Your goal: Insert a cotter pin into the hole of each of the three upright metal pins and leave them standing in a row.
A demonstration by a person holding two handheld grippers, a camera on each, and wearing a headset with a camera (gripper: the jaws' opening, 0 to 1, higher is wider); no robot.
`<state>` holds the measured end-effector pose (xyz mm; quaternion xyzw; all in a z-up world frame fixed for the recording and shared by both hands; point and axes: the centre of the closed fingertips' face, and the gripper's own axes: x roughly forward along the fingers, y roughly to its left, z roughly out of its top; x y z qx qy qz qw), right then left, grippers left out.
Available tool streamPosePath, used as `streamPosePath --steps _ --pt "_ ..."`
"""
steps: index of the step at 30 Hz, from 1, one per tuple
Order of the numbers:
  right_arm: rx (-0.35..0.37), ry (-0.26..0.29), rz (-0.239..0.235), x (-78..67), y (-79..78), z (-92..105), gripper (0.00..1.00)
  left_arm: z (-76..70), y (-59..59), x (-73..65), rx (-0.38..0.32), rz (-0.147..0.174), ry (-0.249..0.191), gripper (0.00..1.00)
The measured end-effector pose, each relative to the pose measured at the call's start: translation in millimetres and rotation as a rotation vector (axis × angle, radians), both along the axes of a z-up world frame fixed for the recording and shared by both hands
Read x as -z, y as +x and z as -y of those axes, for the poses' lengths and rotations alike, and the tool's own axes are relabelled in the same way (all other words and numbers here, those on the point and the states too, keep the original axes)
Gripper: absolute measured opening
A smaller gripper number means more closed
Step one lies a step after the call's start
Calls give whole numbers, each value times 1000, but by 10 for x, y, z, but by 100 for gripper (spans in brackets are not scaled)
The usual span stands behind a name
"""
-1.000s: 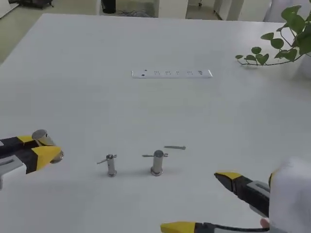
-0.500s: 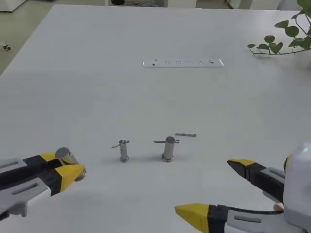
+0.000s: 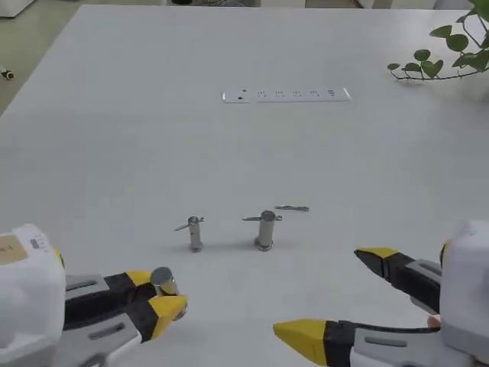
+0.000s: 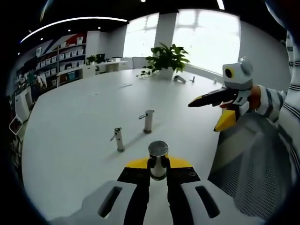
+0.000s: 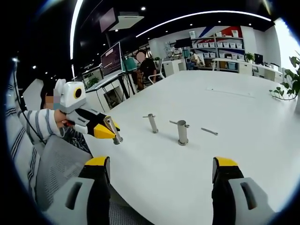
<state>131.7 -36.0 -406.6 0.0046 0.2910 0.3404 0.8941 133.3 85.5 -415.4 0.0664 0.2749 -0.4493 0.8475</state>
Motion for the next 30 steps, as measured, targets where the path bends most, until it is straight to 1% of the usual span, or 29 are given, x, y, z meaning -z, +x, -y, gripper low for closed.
streamPosePath --steps 2,3,5,9,20,26,30 --pt "2 -4 -1 5 -6 10 89 78 -12 26 30 3 5 9" --pt "4 -5 -1 8 -8 16 89 102 -15 40 34 -3 6 9" --pt "7 -6 -3 11 -16 28 89 158 -22 76 60 2 22 9" --pt "7 -10 -3 13 -36 36 89 250 -8 125 77 -5 17 9" --pt "6 -13 -13 49 -77 15 89 424 110 229 54 -5 13 9" --pt "8 -15 -16 59 -87 14 88 494 126 304 56 -4 27 9" --pt "14 -15 -17 65 -91 21 88 511 127 314 59 -11 23 9"
